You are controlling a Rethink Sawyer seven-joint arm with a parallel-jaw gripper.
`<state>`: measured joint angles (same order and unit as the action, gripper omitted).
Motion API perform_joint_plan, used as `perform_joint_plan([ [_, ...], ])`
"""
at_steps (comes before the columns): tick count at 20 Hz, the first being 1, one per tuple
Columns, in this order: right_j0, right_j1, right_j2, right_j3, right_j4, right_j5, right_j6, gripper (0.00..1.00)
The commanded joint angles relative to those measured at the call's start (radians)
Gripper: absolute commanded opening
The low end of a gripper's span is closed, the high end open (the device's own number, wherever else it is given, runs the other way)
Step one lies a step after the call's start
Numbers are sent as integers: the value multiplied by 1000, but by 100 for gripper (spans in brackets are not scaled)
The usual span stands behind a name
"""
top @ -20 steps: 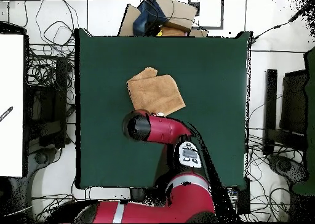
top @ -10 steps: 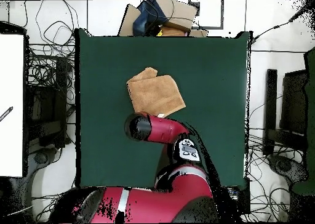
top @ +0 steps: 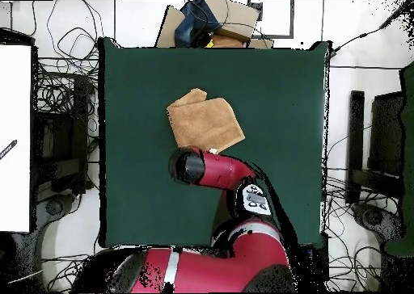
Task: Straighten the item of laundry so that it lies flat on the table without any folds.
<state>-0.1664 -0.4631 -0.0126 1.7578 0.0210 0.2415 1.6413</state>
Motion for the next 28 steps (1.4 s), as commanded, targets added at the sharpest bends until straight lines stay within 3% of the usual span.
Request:
perform_joint_plan([
  [1, 3, -121, 47, 87, 22, 68, 167, 0],
  [12, 38, -167, 38, 110, 37, 106, 183, 0],
  [28, -4, -56, 45, -37, 15, 118, 111, 0],
])
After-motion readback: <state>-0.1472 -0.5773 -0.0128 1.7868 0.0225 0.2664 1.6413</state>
